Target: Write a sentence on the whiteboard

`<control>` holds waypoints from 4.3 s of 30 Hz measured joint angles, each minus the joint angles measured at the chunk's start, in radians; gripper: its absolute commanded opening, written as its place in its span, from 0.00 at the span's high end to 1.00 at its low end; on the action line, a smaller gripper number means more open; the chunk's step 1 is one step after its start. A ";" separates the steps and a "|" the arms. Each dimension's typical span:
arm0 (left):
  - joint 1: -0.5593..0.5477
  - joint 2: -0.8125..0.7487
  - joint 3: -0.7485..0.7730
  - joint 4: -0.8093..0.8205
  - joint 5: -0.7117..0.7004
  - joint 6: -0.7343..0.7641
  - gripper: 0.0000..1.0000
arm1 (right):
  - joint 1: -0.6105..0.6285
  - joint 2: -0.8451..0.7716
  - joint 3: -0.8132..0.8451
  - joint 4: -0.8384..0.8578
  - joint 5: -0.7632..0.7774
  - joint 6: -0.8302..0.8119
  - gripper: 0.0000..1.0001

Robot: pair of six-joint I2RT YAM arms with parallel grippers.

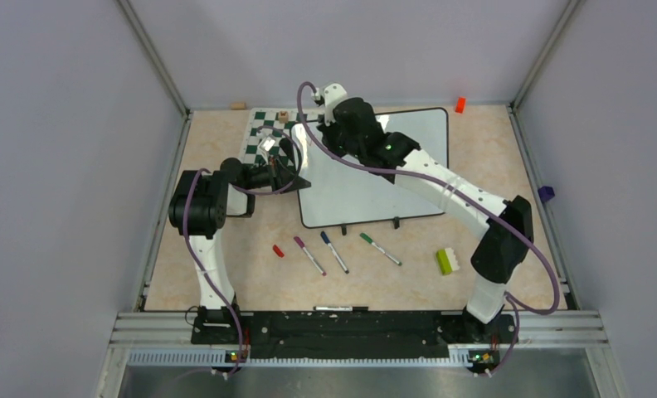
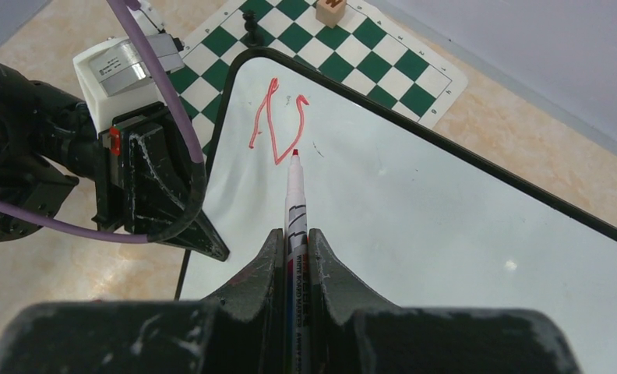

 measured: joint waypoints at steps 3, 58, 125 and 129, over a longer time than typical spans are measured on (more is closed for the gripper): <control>0.000 0.000 0.000 0.000 0.000 0.000 1.00 | 0.000 0.000 0.000 0.002 0.001 0.000 1.00; 0.000 0.000 0.000 -0.011 -0.005 0.000 1.00 | 0.000 0.072 0.028 -0.018 0.105 -0.034 1.00; 0.000 0.000 -0.006 -0.013 -0.012 0.000 1.00 | -0.005 0.114 0.111 -0.137 0.059 -0.031 1.00; 0.000 0.000 -0.006 -0.013 -0.012 0.000 1.00 | -0.005 0.108 0.111 -0.146 0.082 -0.029 1.00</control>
